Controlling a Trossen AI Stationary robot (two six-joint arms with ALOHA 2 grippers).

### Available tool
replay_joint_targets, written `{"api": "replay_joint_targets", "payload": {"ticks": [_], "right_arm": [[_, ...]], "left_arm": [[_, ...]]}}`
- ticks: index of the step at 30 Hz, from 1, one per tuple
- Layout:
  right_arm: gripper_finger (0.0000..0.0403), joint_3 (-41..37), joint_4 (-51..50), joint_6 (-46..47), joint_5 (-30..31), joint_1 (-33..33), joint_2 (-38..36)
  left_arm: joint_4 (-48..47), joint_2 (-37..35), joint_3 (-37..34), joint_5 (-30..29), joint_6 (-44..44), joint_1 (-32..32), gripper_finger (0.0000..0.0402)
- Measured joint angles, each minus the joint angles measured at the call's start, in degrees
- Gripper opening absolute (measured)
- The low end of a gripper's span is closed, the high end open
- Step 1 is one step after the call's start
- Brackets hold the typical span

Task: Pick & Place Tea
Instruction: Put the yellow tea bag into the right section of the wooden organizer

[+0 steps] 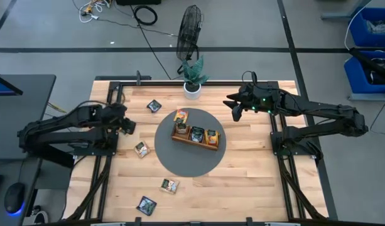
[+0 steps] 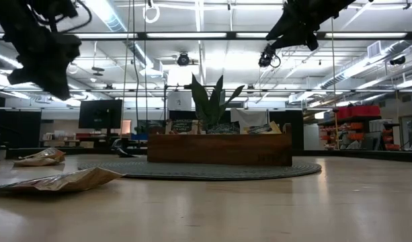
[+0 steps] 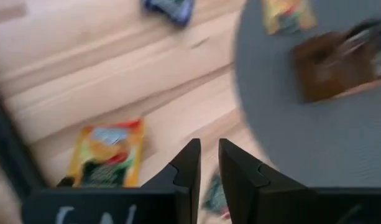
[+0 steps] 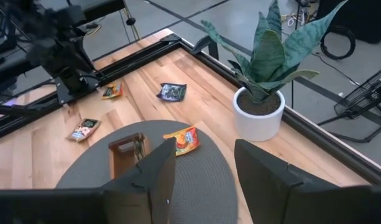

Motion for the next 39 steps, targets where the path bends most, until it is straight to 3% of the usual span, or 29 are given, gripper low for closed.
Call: {"api": "replay_joint_targets", "payload": {"ticks": [9, 20, 24, 30, 39], "right_arm": [[0.0171, 0.00, -1.42, 0.31, 0.00, 0.00, 0.09], [0.0171, 0.02, -4.15, 0.46, 0.00, 0.04, 0.20], [0.0171, 0.02, -4.35, 0.44, 0.01, 0.04, 0.20], [0.0171, 0.02, -4.35, 0.44, 0.02, 0.04, 0.20], [0.0171, 0.02, -4.35, 0.42, 0.00, 0.04, 0.20]], "left_arm": [[-1.51, 10.57, 0.02, 3.96, 2.88, 5.12, 0.0061], [2.54, 21.62, 0.09, 6.41, 12.28, 12.78, 0.0188], [2.94, 25.47, 0.09, 7.11, 13.61, 14.89, 0.0214], [3.29, 32.67, 0.09, 11.74, 10.64, 17.56, 0.0209], [3.37, 38.71, 0.09, 7.84, 12.17, 18.12, 0.0180]]}}
